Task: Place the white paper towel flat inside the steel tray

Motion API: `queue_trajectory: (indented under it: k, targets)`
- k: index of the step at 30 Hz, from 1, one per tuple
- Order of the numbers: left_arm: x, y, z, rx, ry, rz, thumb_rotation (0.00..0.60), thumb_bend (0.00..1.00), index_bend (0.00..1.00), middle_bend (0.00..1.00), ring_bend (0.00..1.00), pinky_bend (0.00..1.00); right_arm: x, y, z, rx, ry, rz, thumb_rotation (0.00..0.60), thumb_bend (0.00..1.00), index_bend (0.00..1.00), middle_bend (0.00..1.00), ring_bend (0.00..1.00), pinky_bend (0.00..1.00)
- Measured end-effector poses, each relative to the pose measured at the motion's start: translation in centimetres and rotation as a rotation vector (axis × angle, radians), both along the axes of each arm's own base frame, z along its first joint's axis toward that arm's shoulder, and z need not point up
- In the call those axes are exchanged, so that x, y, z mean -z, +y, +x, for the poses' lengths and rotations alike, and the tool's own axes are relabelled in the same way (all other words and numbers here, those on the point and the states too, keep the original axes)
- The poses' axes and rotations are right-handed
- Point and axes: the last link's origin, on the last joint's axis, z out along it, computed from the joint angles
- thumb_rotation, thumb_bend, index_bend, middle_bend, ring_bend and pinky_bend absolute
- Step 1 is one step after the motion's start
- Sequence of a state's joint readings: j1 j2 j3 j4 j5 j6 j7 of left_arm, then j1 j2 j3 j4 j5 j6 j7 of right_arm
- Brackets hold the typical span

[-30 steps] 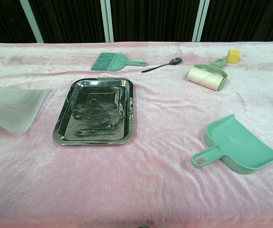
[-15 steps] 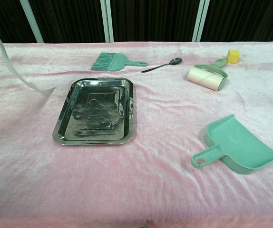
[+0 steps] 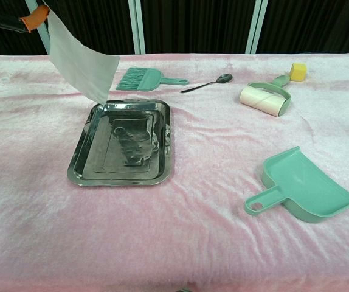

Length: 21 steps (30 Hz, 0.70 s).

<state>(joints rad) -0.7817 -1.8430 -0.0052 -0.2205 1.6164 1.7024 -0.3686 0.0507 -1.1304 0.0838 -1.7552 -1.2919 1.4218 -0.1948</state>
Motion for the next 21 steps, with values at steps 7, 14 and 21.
queue_trajectory:
  k: [7, 14, 21]
  targets:
    - [2.7, -0.9, 0.6, 0.054, 0.114, -0.040, 0.600, 0.47, 0.58, 0.23, 0.00, 0.09, -0.1, 0.0, 0.0, 0.004, -0.015, -0.003, 0.600, 0.28, 0.08, 0.02, 0.12, 0.14]
    - [4.4, -3.1, -1.2, 0.021, 0.100, -0.092, 0.600, 0.47, 0.59, 0.23, 0.00, 0.09, -0.2, 0.0, 0.0, 0.014, -0.019, -0.003, 0.600, 0.28, 0.08, 0.02, 0.12, 0.14]
    - [6.1, -6.9, -4.5, -0.021, 0.141, -0.168, 0.600, 0.46, 0.59, 0.23, 0.00, 0.09, -0.2, 0.0, 0.0, 0.015, -0.023, -0.004, 0.600, 0.28, 0.08, 0.02, 0.12, 0.14]
